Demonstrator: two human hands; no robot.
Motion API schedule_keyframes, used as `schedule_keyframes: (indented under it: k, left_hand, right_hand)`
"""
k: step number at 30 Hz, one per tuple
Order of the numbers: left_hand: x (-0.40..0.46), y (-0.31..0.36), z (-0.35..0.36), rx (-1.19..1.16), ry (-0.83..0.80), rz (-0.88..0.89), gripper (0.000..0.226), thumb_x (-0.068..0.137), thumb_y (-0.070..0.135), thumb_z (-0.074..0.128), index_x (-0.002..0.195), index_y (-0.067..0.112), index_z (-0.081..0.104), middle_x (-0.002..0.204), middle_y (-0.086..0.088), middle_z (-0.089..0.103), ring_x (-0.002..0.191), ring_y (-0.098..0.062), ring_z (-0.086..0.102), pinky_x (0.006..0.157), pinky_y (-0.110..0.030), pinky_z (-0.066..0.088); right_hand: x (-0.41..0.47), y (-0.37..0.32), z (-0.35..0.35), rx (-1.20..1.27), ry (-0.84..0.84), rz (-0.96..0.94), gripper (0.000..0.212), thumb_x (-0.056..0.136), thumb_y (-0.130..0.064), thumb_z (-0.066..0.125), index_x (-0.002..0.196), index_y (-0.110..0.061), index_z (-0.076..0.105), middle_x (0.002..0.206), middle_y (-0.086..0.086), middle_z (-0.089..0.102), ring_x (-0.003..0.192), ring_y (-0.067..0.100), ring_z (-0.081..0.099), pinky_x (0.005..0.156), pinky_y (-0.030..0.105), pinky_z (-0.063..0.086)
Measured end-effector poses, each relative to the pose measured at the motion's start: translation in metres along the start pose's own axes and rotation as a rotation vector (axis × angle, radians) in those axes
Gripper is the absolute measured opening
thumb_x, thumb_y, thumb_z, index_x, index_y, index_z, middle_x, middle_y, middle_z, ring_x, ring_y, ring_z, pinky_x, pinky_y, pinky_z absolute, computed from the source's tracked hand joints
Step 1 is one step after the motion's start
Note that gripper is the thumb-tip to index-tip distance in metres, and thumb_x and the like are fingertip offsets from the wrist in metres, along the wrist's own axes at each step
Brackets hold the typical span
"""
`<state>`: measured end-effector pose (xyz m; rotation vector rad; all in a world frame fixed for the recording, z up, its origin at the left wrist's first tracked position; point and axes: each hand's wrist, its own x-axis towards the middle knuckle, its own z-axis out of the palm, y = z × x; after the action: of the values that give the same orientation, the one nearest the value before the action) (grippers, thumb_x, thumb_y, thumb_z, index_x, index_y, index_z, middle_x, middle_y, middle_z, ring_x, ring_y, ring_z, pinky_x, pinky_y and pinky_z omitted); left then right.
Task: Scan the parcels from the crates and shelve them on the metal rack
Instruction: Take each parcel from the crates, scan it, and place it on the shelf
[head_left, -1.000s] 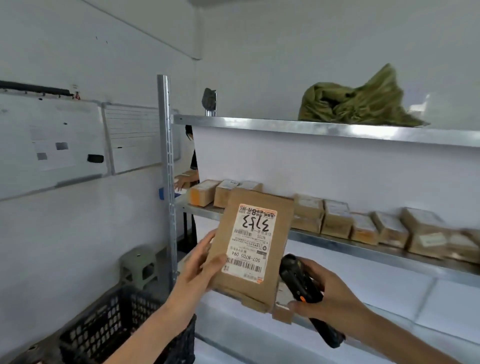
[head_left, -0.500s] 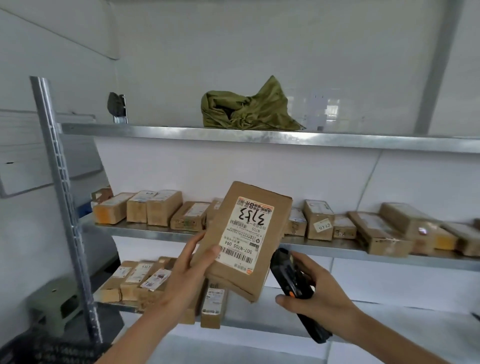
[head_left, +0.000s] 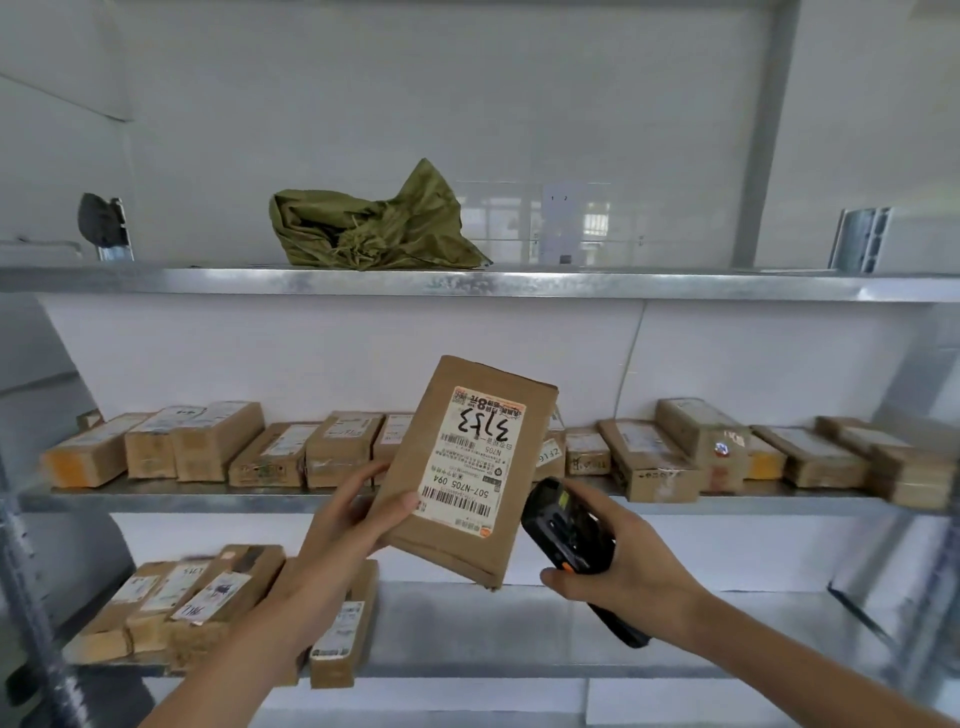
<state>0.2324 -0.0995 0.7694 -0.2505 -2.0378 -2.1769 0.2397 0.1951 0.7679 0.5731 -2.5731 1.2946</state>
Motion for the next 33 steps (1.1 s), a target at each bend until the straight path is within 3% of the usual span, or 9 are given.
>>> schedule_keyframes:
  k: [2,5,9,13,18,20,24,29,33]
  left_hand:
    - [0.005,0.002,0.008,0.014,0.024,0.028,0.075,0.045,0.059,0.092,0.115,0.046,0.068,0.110,0.002,0.077,0.103,-0.016,0.073,0.092,-0.036,0.053]
    - [0.016,0.008,0.019,0.050,0.051,0.073,0.058,0.055,0.055,0.085,0.110,0.052,0.068,0.110,0.006,0.077,0.104,-0.013,0.072,0.093,-0.036,0.053]
    - [0.036,0.023,0.026,0.155,0.058,0.154,0.040,0.070,0.049,0.083,0.106,0.056,0.067,0.104,0.012,0.076,0.098,-0.005,0.071,0.086,-0.031,0.054]
    - [0.056,0.039,0.020,0.265,0.021,0.212,0.044,0.073,0.043,0.083,0.114,0.044,0.069,0.101,0.005,0.075,0.090,-0.006,0.071,0.075,-0.027,0.058]
    - [0.077,0.044,0.009,0.385,-0.018,0.238,0.045,0.075,0.048,0.083,0.117,0.048,0.067,0.105,0.004,0.073,0.101,-0.013,0.067,0.080,-0.031,0.056]
    - [0.083,0.044,0.006,0.409,-0.037,0.244,0.046,0.074,0.051,0.084,0.117,0.050,0.066,0.107,0.004,0.072,0.104,-0.014,0.066,0.086,-0.037,0.057]
    - [0.088,0.041,0.002,0.416,-0.059,0.250,0.057,0.067,0.061,0.083,0.120,0.052,0.065,0.109,0.004,0.069,0.106,-0.013,0.063,0.090,-0.039,0.055]
    - [0.091,0.045,0.000,0.438,-0.060,0.273,0.043,0.076,0.040,0.086,0.111,0.054,0.067,0.114,0.005,0.065,0.109,-0.008,0.060,0.083,-0.026,0.050]
    - [0.091,0.052,-0.001,0.454,-0.095,0.286,0.041,0.076,0.037,0.087,0.109,0.054,0.068,0.115,0.007,0.062,0.108,0.000,0.058,0.078,-0.018,0.045]
  right_hand:
    - [0.000,0.003,-0.012,-0.064,0.016,-0.037,0.084,0.072,-0.032,0.092,0.130,-0.064,0.041,0.113,-0.040,0.060,0.106,-0.009,0.061,0.081,0.005,0.045]
    - [0.001,0.007,-0.029,-0.188,0.023,-0.084,0.086,0.071,-0.046,0.089,0.133,-0.068,0.034,0.120,-0.038,0.054,0.114,-0.008,0.055,0.087,0.005,0.045]
    - [-0.002,0.000,-0.057,-0.479,-0.063,-0.133,0.096,0.074,-0.070,0.073,0.152,-0.062,0.017,0.134,-0.036,0.043,0.116,-0.001,0.054,0.091,0.018,0.053]
    - [-0.006,-0.017,-0.082,-0.753,-0.147,-0.161,0.096,0.082,-0.075,0.060,0.156,-0.052,0.004,0.139,-0.028,0.038,0.113,0.003,0.055,0.088,0.026,0.055]
    - [-0.002,-0.038,-0.099,-0.849,-0.195,-0.136,0.089,0.083,-0.062,0.062,0.155,-0.046,0.011,0.126,-0.026,0.041,0.085,-0.008,0.048,0.065,0.009,0.037]
    - [-0.001,-0.043,-0.102,-0.866,-0.228,-0.117,0.088,0.081,-0.057,0.063,0.153,-0.046,0.013,0.118,-0.025,0.041,0.082,-0.010,0.047,0.058,0.009,0.034]
    - [0.000,-0.047,-0.105,-0.890,-0.252,-0.089,0.078,0.082,-0.057,0.064,0.145,-0.044,0.020,0.119,-0.022,0.046,0.091,0.000,0.051,0.061,0.012,0.036]
    - [0.002,-0.057,-0.104,-0.946,-0.255,-0.110,0.077,0.086,-0.058,0.064,0.147,-0.041,0.021,0.129,-0.020,0.046,0.098,0.000,0.047,0.064,0.010,0.036]
    - [0.007,-0.066,-0.103,-1.102,-0.211,-0.191,0.080,0.084,-0.060,0.061,0.151,-0.037,0.024,0.131,-0.016,0.046,0.098,0.004,0.047,0.066,0.018,0.034]
